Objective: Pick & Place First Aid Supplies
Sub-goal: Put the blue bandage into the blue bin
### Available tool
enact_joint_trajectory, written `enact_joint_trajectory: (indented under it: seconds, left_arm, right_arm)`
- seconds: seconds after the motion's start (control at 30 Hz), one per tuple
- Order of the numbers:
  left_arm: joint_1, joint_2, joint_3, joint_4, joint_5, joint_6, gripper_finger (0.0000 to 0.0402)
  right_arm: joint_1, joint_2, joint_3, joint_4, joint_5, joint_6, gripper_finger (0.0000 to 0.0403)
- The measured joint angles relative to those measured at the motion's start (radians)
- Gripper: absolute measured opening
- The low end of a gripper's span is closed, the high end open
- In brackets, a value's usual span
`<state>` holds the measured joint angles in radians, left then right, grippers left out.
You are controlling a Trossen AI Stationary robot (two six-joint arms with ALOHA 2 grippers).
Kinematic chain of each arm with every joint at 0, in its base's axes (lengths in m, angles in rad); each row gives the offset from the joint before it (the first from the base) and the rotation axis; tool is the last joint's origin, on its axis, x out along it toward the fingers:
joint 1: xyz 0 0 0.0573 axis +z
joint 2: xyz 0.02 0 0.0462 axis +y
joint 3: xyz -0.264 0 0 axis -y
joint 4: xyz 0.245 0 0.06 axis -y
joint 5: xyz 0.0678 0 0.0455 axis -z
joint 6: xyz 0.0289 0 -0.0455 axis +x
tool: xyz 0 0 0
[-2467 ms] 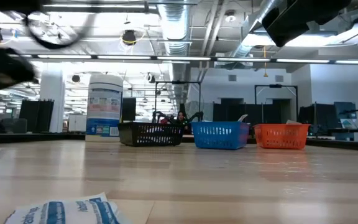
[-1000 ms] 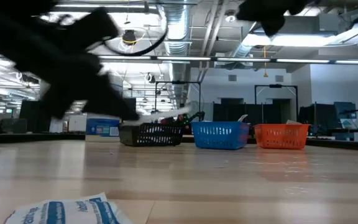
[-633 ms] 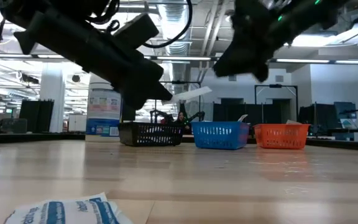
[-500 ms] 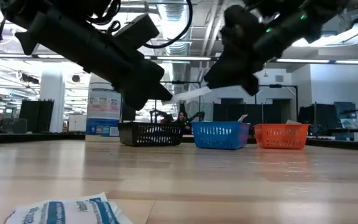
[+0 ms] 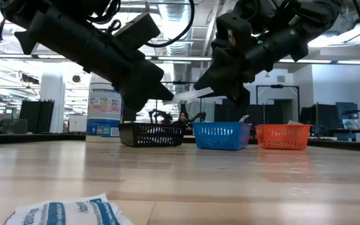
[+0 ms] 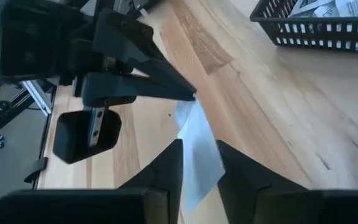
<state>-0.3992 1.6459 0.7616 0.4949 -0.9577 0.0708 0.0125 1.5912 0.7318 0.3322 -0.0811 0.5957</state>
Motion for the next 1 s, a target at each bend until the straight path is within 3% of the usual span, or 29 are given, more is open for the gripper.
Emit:
enact_joint_trajectory:
  seconds: [0.23, 0.57, 0.7, 0.83, 1.0]
  left_arm:
    - [0.0, 0.0, 0.0, 0.007, 0.0, 0.0, 0.001]
    - [0.006, -0.001, 0.0, 0.015, 0.0, -0.008, 0.0014]
    - [0.003, -0.001, 0.0, 0.013, 0.011, -0.052, 0.0037]
    - [0.003, -0.002, 0.0, 0.008, 0.059, -0.121, 0.0071]
    - [0.001, -0.002, 0.0, 0.006, 0.123, -0.226, 0.0097]
  right_arm:
    - [0.007, -0.004, 0.0, 0.001, 0.0, -0.042, 0.0009]
    - [-0.009, -0.004, 0.0, -0.034, 0.015, -0.089, 0.0002]
    - [-0.023, -0.024, 0.0, -0.061, 0.023, -0.122, 0.0002]
    - [-0.034, -0.086, 0.016, -0.164, 0.157, -0.163, 0.0001]
    - [-0.052, -0.172, 0.025, -0.325, 0.468, -0.188, 0.0001]
